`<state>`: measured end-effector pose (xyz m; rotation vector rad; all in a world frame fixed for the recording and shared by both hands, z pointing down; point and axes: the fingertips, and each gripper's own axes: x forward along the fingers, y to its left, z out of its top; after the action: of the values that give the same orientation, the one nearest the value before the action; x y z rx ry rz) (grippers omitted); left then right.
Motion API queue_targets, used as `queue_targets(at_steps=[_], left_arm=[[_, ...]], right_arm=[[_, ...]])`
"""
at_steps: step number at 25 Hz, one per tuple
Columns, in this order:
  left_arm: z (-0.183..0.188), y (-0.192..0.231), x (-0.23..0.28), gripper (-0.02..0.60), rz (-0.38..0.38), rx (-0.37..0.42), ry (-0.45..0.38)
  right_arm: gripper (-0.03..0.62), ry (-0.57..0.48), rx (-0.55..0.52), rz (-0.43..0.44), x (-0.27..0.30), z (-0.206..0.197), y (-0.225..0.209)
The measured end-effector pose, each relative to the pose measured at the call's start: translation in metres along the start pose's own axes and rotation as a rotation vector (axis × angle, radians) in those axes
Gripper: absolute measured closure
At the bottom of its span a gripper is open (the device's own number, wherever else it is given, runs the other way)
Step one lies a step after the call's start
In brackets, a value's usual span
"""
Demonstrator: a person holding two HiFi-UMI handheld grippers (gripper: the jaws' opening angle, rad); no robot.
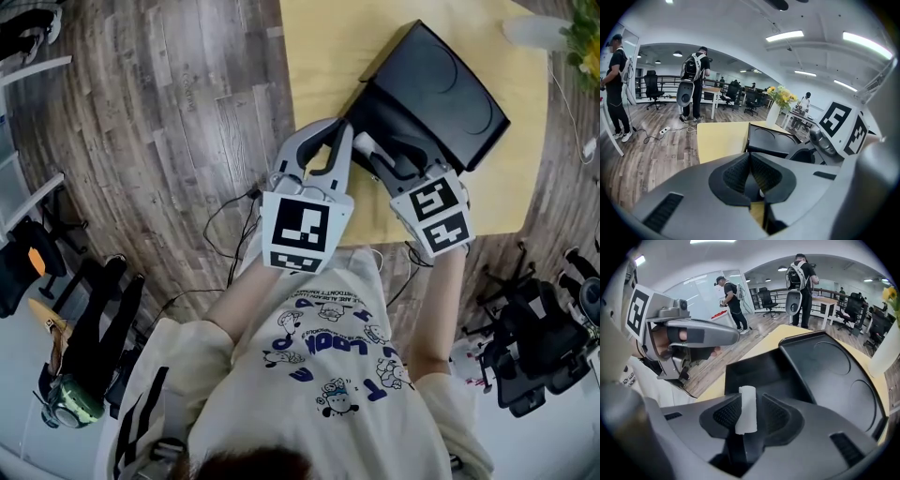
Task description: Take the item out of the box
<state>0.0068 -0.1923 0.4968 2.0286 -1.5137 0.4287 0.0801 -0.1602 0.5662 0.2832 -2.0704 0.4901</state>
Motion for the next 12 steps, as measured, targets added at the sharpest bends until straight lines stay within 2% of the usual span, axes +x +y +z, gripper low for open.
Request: queue_targets(at_steps=[5,12], left_arm=[[-0.001,0.006,-0.001,0.56,0.016,-0.01,0.002],[-0.001,0.011,-0.003,0.56,0.031,-0.027,-0.002]], right_arm=[[0.414,0.032,-0.026,0.078,0.006,-0.003,0.006],[0.414,0.111,-0.025,0.097,0.014,-0.01,0.003]])
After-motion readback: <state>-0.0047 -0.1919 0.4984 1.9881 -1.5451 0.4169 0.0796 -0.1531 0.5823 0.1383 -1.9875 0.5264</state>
